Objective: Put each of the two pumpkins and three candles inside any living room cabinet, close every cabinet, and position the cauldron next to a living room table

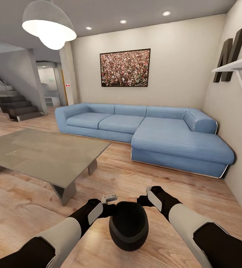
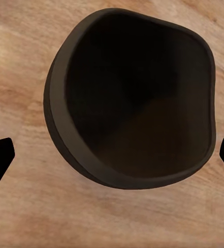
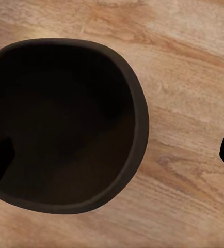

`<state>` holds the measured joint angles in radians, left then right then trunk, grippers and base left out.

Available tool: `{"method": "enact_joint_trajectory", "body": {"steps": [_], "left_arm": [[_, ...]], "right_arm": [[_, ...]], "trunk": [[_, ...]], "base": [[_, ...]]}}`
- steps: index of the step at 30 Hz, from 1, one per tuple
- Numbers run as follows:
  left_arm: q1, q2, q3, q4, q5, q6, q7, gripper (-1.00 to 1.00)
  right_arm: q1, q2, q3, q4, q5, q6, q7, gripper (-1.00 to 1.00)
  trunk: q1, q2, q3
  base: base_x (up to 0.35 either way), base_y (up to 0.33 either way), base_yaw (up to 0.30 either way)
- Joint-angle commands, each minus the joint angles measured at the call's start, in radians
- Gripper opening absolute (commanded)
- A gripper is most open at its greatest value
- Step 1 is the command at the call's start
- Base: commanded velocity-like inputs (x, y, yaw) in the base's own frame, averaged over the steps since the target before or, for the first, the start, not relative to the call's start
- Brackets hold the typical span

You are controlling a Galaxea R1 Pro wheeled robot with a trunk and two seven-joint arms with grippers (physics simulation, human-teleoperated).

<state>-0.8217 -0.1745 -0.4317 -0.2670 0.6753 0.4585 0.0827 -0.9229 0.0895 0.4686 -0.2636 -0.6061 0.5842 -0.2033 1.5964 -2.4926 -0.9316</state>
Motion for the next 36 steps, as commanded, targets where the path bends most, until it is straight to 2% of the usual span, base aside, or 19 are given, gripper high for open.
{"method": "enact_joint_trajectory", "body": {"steps": [1, 8, 36], "left_arm": [[0.000, 0.000, -0.004, -0.001, 0.010, 0.003, 0.010, 1.00], [0.000, 0.000, -0.004, -0.001, 0.009, 0.003, 0.015, 1.00], [0.000, 0.000, -0.004, -0.001, 0.009, 0.004, 0.017, 1.00]], "right_arm": [[-0.001, 0.000, 0.007, -0.002, -0.011, 0.003, -0.008, 1.00], [0.000, 0.000, 0.008, -0.001, -0.011, 0.003, -0.007, 1.00], [0.001, 0.001, 0.008, 0.024, -0.009, -0.003, -0.008, 1.00]], "trunk": [[0.000, 0.000, -0.001], [0.000, 0.000, -0.001], [0.016, -0.014, -0.109]], "base": [[0.000, 0.000, -0.003], [0.000, 0.000, 0.000], [0.000, 0.000, 0.000]]}}
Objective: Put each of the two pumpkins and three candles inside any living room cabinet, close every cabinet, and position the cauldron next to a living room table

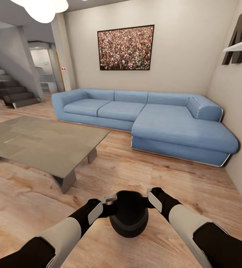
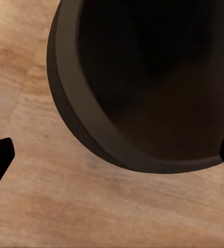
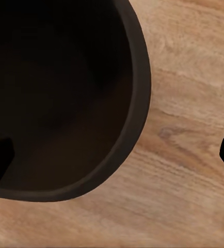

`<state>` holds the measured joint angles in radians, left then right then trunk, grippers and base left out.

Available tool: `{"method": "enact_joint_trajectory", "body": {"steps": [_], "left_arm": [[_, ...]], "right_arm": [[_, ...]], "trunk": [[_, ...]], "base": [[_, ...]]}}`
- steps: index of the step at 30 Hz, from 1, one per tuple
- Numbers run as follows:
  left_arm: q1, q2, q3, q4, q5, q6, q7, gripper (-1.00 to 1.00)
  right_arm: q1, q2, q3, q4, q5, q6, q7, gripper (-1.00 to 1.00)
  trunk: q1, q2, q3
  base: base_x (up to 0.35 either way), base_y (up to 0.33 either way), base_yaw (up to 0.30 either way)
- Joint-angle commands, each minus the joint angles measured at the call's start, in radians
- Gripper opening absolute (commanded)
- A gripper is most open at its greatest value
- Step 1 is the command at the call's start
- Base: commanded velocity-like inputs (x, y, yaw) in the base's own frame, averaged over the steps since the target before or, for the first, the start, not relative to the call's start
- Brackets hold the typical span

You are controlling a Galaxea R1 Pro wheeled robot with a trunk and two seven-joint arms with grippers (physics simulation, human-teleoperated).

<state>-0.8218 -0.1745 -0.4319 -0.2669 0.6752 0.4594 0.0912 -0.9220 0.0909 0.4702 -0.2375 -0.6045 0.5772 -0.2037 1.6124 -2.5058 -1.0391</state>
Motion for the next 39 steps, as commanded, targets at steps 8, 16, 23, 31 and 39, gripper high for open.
{"method": "enact_joint_trajectory", "body": {"steps": [8, 16, 23, 31, 39], "left_arm": [[0.000, 0.000, -0.004, -0.002, 0.009, 0.003, 0.008, 1.00], [0.000, 0.000, -0.004, -0.002, 0.009, 0.002, 0.009, 1.00], [0.000, 0.000, -0.004, -0.001, 0.009, 0.002, 0.009, 1.00], [0.000, 0.000, -0.004, 0.000, 0.008, 0.002, 0.009, 1.00], [0.000, 0.000, -0.004, 0.000, 0.007, 0.002, 0.009, 1.00]], "right_arm": [[-0.001, 0.000, 0.007, -0.002, -0.011, 0.004, -0.008, 1.00], [-0.001, 0.000, 0.007, -0.002, -0.011, 0.003, -0.008, 1.00], [0.000, 0.000, 0.007, -0.002, -0.011, 0.003, -0.008, 1.00], [0.000, 0.000, 0.007, -0.002, -0.011, 0.003, -0.008, 1.00], [0.000, 0.000, 0.007, 0.007, -0.011, 0.002, -0.008, 1.00]], "trunk": [[0.003, -0.002, -0.032], [0.007, -0.004, -0.063], [0.008, -0.005, -0.071], [0.008, -0.005, -0.071], [0.008, -0.005, -0.071]], "base": [[0.000, 0.000, 0.000], [0.000, 0.000, 0.000], [0.000, 0.000, 0.000], [0.093, 0.000, 0.000], [0.284, 0.000, 0.000]]}}
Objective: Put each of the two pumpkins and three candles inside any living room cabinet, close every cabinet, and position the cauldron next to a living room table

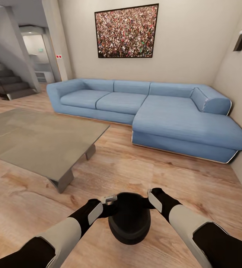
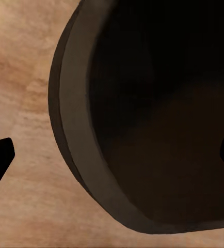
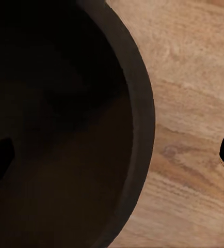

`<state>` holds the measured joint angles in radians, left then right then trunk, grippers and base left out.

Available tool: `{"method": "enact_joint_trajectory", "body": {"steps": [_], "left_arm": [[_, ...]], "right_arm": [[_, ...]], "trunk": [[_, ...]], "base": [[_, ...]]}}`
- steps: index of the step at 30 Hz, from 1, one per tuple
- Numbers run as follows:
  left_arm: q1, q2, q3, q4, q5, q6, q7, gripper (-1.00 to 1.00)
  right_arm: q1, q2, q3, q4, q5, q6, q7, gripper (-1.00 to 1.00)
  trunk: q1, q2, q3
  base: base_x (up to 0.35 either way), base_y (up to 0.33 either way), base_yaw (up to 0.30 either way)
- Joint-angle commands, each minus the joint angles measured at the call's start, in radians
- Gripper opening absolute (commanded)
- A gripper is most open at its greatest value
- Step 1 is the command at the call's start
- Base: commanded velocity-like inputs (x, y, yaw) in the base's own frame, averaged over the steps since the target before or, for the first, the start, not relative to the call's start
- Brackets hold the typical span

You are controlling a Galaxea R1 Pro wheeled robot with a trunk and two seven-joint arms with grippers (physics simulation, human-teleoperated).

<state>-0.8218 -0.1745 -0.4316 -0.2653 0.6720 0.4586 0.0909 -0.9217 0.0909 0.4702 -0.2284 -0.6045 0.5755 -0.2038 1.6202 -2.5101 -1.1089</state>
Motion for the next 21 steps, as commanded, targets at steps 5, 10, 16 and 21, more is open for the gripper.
{"method": "enact_joint_trajectory", "body": {"steps": [5, 10, 16, 21], "left_arm": [[0.000, 0.000, -0.004, -0.002, 0.011, 0.003, 0.009, 1.00], [0.000, 0.000, -0.004, -0.001, 0.011, 0.003, 0.009, 1.00], [0.000, 0.000, -0.004, -0.002, 0.012, 0.004, 0.009, 1.00], [0.000, 0.000, -0.004, -0.002, 0.012, 0.003, 0.009, 1.00]], "right_arm": [[0.000, 0.000, 0.007, 0.009, -0.011, 0.003, -0.008, 1.00], [-0.001, 0.000, 0.007, 0.010, -0.011, 0.003, -0.008, 1.00], [0.000, 0.000, 0.007, 0.011, -0.011, 0.003, -0.008, 1.00], [0.000, 0.000, 0.007, 0.011, -0.011, 0.003, -0.008, 1.00]], "trunk": [[0.000, 0.000, -0.001], [0.000, 0.000, -0.001], [0.001, -0.001, -0.012], [0.004, -0.002, -0.032]], "base": [[0.045, 0.000, 0.000], [0.006, 0.000, 0.000], [0.001, 0.000, 0.000], [0.000, 0.000, 0.000]]}}
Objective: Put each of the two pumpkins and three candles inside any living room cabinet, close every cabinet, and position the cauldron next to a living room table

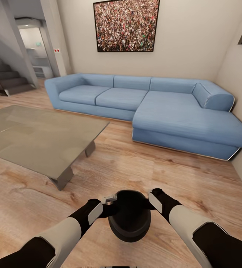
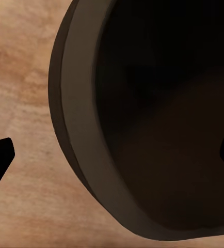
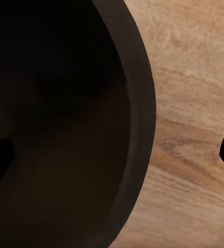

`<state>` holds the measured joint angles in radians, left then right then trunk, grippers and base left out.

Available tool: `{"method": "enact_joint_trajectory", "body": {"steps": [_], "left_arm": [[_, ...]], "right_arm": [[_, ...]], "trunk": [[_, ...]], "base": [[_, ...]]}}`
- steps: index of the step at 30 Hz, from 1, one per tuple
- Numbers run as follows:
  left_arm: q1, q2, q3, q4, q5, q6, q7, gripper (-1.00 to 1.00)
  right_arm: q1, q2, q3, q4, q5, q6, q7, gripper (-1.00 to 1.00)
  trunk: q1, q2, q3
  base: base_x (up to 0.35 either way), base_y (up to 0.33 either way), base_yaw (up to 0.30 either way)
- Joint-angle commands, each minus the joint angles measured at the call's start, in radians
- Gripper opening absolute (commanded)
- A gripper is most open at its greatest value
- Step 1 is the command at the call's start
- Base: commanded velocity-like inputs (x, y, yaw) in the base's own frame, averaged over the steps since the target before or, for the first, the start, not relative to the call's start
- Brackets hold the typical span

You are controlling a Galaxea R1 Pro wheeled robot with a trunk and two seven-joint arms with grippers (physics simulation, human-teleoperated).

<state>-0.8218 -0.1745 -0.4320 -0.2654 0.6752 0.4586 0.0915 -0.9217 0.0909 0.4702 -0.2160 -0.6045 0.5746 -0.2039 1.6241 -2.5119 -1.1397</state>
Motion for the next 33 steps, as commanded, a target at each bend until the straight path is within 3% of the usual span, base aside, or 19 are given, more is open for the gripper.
{"method": "enact_joint_trajectory", "body": {"steps": [1, 26, 33], "left_arm": [[0.000, 0.000, -0.004, -0.002, 0.009, 0.003, 0.008, 1.00], [0.000, 0.000, -0.004, -0.002, 0.009, 0.003, 0.008, 1.00], [0.000, 0.000, -0.004, -0.002, 0.009, 0.003, 0.008, 1.00]], "right_arm": [[0.000, -0.001, 0.007, -0.002, -0.011, 0.004, -0.008, 1.00], [-0.001, 0.000, 0.007, -0.002, -0.011, 0.004, -0.008, 1.00], [-0.001, 0.000, 0.007, -0.002, -0.011, 0.004, -0.008, 1.00]], "trunk": [[0.000, -0.001, -0.005], [0.011, -0.007, -0.102], [0.011, -0.007, -0.102]], "base": [[0.000, 0.000, 0.000], [0.000, 0.000, 0.000], [0.000, 0.000, 0.000]]}}
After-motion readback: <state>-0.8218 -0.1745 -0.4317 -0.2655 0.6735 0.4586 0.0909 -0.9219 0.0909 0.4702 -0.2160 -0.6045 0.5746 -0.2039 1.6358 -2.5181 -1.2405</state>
